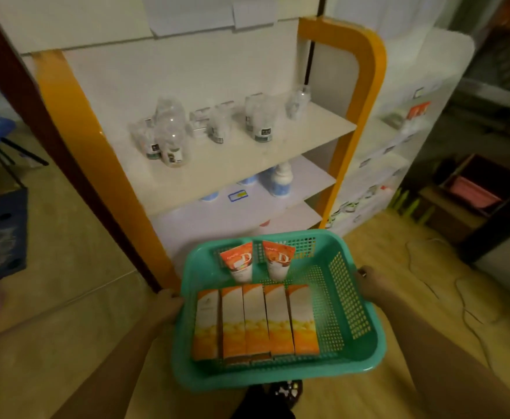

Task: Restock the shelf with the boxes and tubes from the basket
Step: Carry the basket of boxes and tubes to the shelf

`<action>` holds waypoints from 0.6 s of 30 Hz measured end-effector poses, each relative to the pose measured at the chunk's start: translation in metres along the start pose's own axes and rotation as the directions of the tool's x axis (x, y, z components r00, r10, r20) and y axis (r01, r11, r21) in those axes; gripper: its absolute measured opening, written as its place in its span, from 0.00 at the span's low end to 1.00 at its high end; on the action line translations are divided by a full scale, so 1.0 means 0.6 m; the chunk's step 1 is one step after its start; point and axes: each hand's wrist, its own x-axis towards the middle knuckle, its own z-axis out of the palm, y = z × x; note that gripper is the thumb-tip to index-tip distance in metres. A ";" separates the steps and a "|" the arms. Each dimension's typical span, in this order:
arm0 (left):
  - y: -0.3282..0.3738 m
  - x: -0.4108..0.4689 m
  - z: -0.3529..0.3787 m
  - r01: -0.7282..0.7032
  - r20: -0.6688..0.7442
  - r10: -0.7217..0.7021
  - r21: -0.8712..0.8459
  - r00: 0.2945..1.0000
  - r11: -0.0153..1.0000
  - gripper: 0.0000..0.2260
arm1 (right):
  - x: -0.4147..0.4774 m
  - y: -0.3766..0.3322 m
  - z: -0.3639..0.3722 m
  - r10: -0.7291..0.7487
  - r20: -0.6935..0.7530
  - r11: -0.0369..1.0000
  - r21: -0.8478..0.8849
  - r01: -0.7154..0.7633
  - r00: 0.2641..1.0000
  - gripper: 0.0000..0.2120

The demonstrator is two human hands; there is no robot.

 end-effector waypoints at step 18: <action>0.402 0.089 0.265 -0.011 0.093 0.023 -0.129 0.995 0.992 0.12 | 0.283 0.127 -0.300 0.068 -0.017 0.997 -0.040 -0.069 0.998 0.13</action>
